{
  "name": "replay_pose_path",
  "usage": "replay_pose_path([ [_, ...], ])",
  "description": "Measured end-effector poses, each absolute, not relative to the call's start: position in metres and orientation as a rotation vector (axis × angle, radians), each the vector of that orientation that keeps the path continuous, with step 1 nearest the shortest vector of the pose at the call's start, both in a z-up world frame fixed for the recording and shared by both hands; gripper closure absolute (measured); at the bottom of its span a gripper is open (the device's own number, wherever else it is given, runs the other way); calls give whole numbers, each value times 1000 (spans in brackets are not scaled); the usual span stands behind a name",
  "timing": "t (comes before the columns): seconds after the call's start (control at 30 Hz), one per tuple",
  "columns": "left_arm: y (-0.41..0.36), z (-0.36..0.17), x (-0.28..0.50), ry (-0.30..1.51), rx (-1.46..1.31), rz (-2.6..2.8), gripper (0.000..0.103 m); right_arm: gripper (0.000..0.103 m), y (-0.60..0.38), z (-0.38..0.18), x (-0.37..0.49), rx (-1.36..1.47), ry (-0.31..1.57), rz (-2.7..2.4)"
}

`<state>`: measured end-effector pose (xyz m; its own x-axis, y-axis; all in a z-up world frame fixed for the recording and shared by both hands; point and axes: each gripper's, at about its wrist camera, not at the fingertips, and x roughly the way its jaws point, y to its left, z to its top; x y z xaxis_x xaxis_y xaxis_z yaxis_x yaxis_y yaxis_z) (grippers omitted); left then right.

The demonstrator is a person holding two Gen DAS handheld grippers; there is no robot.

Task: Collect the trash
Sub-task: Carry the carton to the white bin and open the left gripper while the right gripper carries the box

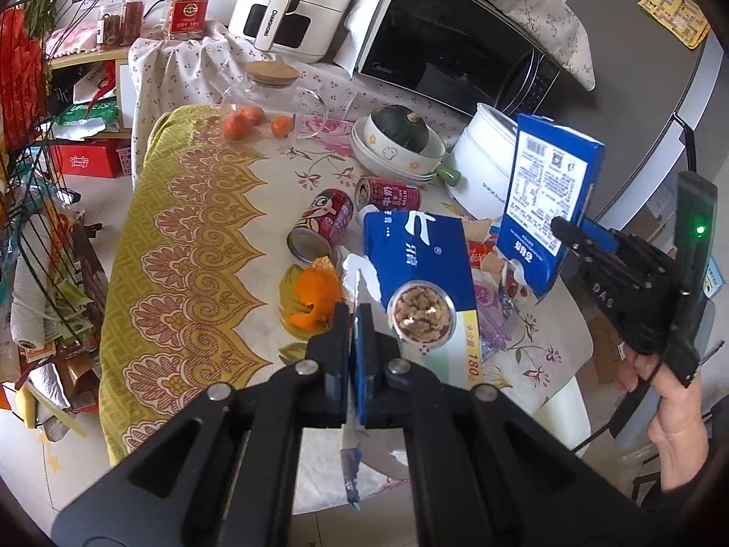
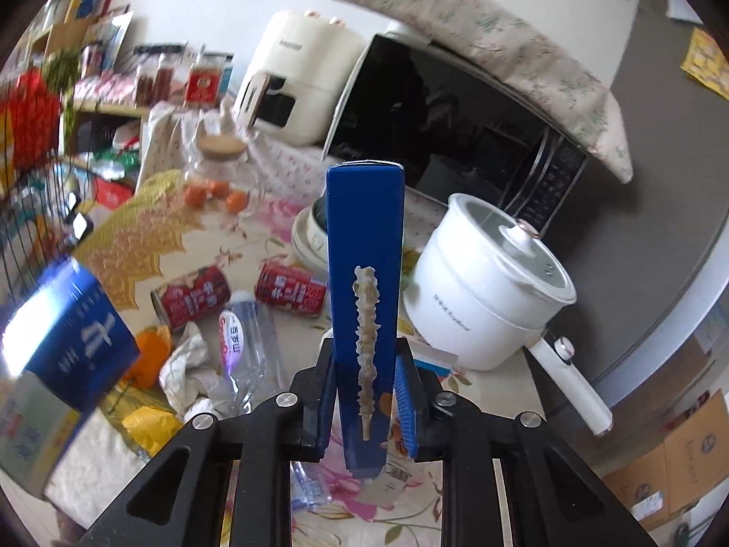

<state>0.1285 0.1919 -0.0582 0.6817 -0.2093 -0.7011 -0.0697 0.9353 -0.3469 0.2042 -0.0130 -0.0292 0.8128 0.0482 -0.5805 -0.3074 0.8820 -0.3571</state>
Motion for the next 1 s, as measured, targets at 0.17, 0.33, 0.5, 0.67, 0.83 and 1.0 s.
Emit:
replay_pose_path([
  [0.17,174,-56,128,825,-343,-115,100,79,-50,0,173,-332,599,232],
  [0.33,149,-53,129,832,-323,-161,100,79,-86,11,148,-252,616,230],
  [0.5,114,-53,128,847,-290,-216,100,79,-128,5,127,-219,630,185],
  [0.67,71,-55,128,872,-270,-287,100,79,-174,-7,110,-176,674,129],
  [0.83,23,-56,125,890,-240,-371,100,79,-225,-25,95,-114,736,68],
  [1.0,-27,-61,124,910,-175,-438,100,79,-260,-29,80,-69,781,20],
])
